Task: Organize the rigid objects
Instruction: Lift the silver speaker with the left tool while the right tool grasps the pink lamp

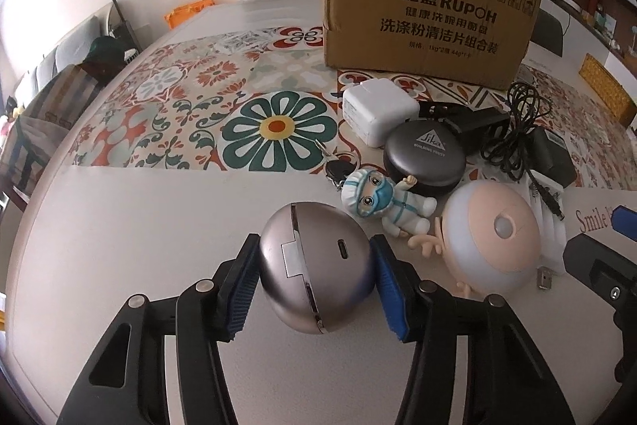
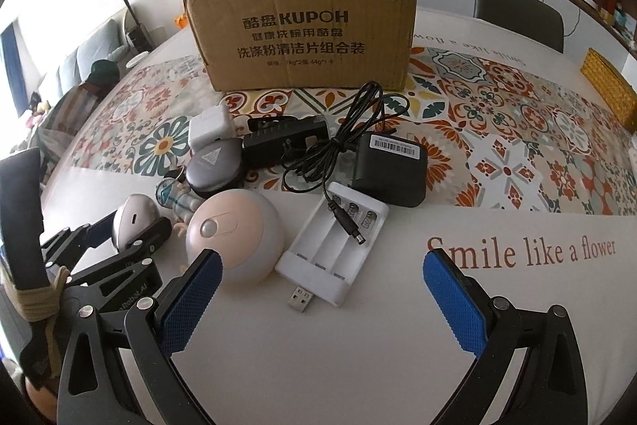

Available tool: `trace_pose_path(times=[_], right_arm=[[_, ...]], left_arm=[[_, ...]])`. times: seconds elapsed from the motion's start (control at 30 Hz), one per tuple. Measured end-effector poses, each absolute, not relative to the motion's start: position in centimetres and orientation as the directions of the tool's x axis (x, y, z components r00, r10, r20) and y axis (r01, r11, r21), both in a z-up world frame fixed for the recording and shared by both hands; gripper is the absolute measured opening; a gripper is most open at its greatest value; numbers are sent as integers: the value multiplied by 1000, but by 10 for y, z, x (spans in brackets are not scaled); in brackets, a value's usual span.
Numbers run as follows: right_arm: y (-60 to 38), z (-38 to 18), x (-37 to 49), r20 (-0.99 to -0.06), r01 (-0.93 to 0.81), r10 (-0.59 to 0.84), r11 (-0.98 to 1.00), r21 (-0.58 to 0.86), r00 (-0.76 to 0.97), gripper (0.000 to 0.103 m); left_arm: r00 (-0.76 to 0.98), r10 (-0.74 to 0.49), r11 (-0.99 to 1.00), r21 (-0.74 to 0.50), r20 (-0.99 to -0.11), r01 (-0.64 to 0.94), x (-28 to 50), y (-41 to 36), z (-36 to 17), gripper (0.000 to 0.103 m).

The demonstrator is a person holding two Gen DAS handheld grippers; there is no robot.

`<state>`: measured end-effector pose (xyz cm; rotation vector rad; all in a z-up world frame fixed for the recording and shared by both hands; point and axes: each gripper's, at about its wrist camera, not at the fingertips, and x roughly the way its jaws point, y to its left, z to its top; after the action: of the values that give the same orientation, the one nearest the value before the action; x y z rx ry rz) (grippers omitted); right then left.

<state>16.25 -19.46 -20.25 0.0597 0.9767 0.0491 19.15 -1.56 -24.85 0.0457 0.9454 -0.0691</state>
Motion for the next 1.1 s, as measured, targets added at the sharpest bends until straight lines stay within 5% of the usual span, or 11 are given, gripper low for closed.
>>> trace_pose_path(times=[0.73, 1.1], right_arm=[[-151, -176, 181, -837, -165, 92, 986, 2, 540, 102], [-131, -195, 201, -880, -274, 137, 962, 8, 454, 92]], left_arm=[[614, -84, 996, -76, -785, 39, 161, 19, -200, 54], [584, -51, 997, -77, -810, -20, 159, 23, -211, 54]])
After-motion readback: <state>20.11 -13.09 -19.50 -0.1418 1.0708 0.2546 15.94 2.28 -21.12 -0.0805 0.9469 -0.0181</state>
